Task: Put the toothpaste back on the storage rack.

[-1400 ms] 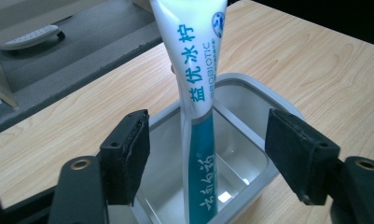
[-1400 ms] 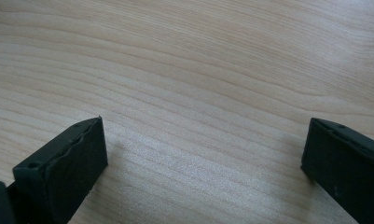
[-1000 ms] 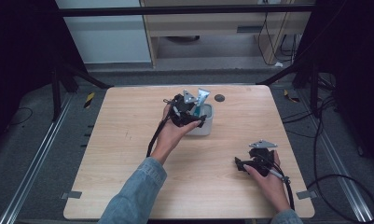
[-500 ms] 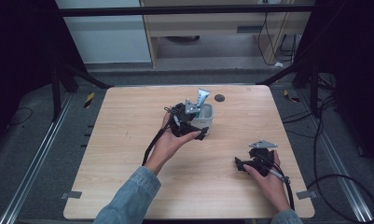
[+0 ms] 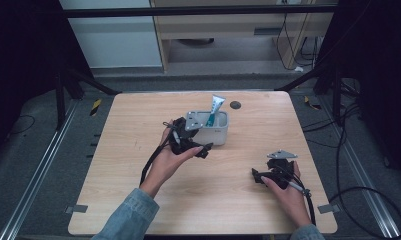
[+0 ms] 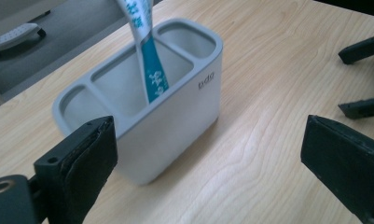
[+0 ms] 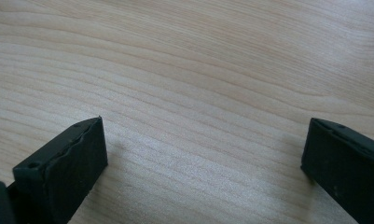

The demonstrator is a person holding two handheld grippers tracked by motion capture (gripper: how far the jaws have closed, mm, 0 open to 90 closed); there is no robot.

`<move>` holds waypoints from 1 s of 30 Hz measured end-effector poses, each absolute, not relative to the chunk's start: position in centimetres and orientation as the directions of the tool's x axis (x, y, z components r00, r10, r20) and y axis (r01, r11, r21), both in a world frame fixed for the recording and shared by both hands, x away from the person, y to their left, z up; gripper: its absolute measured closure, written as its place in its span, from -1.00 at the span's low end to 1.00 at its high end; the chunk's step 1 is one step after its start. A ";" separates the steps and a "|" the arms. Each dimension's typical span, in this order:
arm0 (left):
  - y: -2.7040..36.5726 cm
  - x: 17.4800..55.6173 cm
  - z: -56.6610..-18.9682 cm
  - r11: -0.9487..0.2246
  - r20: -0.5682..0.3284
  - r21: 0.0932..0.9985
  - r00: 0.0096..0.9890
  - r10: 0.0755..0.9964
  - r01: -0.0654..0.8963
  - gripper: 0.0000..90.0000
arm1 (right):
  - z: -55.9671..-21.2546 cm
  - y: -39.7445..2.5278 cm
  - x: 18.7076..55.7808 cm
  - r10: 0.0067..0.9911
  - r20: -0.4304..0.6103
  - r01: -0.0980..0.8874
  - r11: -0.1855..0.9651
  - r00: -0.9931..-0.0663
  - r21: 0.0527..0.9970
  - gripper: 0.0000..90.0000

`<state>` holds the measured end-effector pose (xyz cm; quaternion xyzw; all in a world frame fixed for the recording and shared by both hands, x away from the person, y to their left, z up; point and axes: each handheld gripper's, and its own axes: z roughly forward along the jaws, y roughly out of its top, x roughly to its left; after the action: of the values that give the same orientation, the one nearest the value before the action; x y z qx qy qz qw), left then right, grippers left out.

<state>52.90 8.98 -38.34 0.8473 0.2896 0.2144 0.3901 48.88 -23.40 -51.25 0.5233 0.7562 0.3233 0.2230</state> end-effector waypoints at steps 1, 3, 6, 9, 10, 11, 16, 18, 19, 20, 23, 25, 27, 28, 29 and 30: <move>9.3 52.7 -38.4 -0.525 0.136 0.787 0.737 0.662 0.325 -0.93 | -51.2 -23.4 48.9 0.936 0.003 0.648 0.242 -0.353 0.722 -0.99; 10.2 52.3 -38.7 -0.512 0.127 0.792 0.730 0.672 0.333 -0.92 | -51.3 -23.4 48.9 0.936 0.001 0.647 0.244 -0.353 0.722 -0.99; 11.4 51.9 -39.1 -0.493 0.113 0.800 0.721 0.684 0.342 -0.92 | -51.3 -23.4 48.9 0.936 0.001 0.647 0.244 -0.353 0.723 -0.99; 12.8 51.6 -39.8 -0.468 0.091 0.810 0.711 0.697 0.354 -0.91 | -51.2 -23.4 48.9 0.935 0.003 0.648 0.242 -0.354 0.722 -0.99; 13.2 51.5 -40.0 -0.467 0.089 0.807 0.707 0.702 0.362 -0.91 | -51.2 -23.4 48.9 0.936 0.003 0.648 0.242 -0.353 0.722 -0.99; 13.6 51.4 -40.3 -0.463 0.086 0.806 0.700 0.708 0.369 -0.91 | -51.2 -23.4 48.9 0.936 0.004 0.648 0.241 -0.352 0.722 -0.99; 15.6 51.2 -41.2 -0.451 0.074 0.797 0.675 0.734 0.403 -0.91 | -51.2 -23.4 48.9 0.936 0.005 0.648 0.241 -0.353 0.722 -0.99; 16.5 51.1 -41.5 -0.441 0.069 0.797 0.664 0.744 0.412 -0.91 | -51.2 -23.4 48.9 0.936 0.004 0.648 0.241 -0.353 0.722 -0.99; 16.8 51.1 -41.6 -0.436 0.064 0.800 0.663 0.746 0.413 -0.90 | -51.2 -23.4 48.9 0.936 0.004 0.648 0.241 -0.353 0.722 -0.99; 17.3 51.1 -41.8 -0.430 0.060 0.802 0.659 0.749 0.416 -0.90 | -51.2 -23.4 48.9 0.936 0.005 0.648 0.241 -0.353 0.722 -0.99; 18.2 51.5 -42.0 -0.450 0.068 0.779 0.654 0.753 0.437 -0.88 | -51.3 -23.4 48.8 0.937 0.000 0.648 0.241 -0.349 0.723 -0.99; 18.6 51.5 -42.1 -0.438 0.058 0.784 0.651 0.757 0.439 -0.88 | -51.3 -23.3 48.8 0.938 0.001 0.648 0.239 -0.347 0.723 -0.99; 18.9 51.6 -42.5 -0.450 0.071 0.775 0.645 0.761 0.445 -0.88 | -51.3 -23.3 48.8 0.938 0.001 0.648 0.239 -0.347 0.723 -0.99; 19.2 51.7 -42.9 -0.480 0.107 0.752 0.635 0.765 0.451 -0.88 | -51.3 -23.3 48.8 0.938 0.001 0.648 0.239 -0.347 0.723 -0.99; 19.3 51.7 -43.2 -0.481 0.106 0.747 0.632 0.767 0.458 -0.88 | -51.3 -23.4 48.8 0.938 0.001 0.648 0.239 -0.347 0.723 -0.99; 19.6 51.8 -43.6 -0.469 0.087 0.747 0.631 0.771 0.471 -0.88 | -51.3 -23.4 48.8 0.938 0.001 0.648 0.239 -0.347 0.723 -0.99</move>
<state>51.77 19.62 -43.57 0.8303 0.3740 0.2119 0.3547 48.83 -23.35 -51.25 0.5256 0.7544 0.3230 0.2243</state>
